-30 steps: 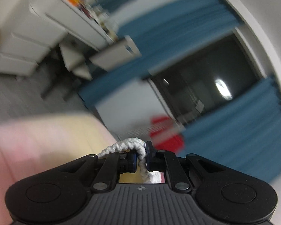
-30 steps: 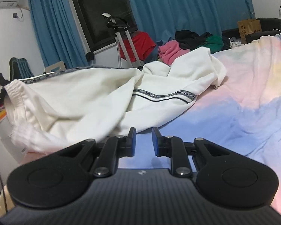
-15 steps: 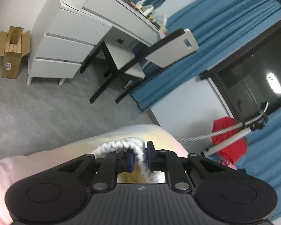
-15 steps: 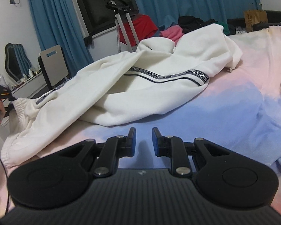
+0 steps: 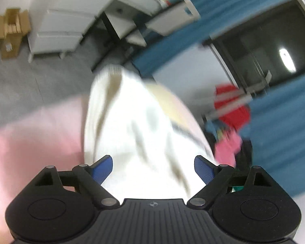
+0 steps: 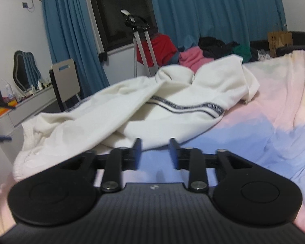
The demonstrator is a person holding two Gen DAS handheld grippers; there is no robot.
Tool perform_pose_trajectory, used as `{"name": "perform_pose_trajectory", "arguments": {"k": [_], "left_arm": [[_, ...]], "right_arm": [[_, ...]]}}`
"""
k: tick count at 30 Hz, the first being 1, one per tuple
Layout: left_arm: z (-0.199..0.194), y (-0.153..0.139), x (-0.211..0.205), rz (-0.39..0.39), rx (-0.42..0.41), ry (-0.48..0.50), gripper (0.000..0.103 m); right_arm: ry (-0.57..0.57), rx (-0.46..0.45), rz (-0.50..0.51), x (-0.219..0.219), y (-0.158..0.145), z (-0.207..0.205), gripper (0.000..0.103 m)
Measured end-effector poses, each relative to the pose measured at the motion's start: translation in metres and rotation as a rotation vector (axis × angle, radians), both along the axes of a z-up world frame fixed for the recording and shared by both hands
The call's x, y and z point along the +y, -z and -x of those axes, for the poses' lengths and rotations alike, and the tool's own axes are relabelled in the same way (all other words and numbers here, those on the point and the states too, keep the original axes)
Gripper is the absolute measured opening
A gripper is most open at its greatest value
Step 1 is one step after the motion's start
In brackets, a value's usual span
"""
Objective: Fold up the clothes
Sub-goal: 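Raise and shake the sweatpants by the waistband with the left tool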
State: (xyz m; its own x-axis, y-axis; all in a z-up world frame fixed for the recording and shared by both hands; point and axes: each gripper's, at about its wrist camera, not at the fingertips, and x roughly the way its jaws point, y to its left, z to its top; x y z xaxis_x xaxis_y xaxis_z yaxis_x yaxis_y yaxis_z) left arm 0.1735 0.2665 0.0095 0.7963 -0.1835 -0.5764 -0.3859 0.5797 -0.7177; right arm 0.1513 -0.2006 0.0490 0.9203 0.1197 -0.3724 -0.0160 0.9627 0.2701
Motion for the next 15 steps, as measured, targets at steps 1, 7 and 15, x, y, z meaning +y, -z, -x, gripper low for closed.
{"name": "perform_pose_trajectory", "arguments": {"k": [1, 7, 15], "left_arm": [[0.014, 0.004, -0.012, 0.016, 0.005, 0.031, 0.09], [0.062, 0.061, -0.069, 0.194, 0.114, 0.125, 0.088], [0.065, 0.102, -0.09, 0.306, 0.066, 0.071, 0.079]], "right_arm": [[0.002, -0.013, 0.004, 0.0, -0.003, 0.004, 0.048], [0.012, -0.039, 0.016, -0.005, -0.014, 0.022, 0.057], [0.02, -0.039, 0.001, -0.008, -0.013, 0.029, 0.057]]}}
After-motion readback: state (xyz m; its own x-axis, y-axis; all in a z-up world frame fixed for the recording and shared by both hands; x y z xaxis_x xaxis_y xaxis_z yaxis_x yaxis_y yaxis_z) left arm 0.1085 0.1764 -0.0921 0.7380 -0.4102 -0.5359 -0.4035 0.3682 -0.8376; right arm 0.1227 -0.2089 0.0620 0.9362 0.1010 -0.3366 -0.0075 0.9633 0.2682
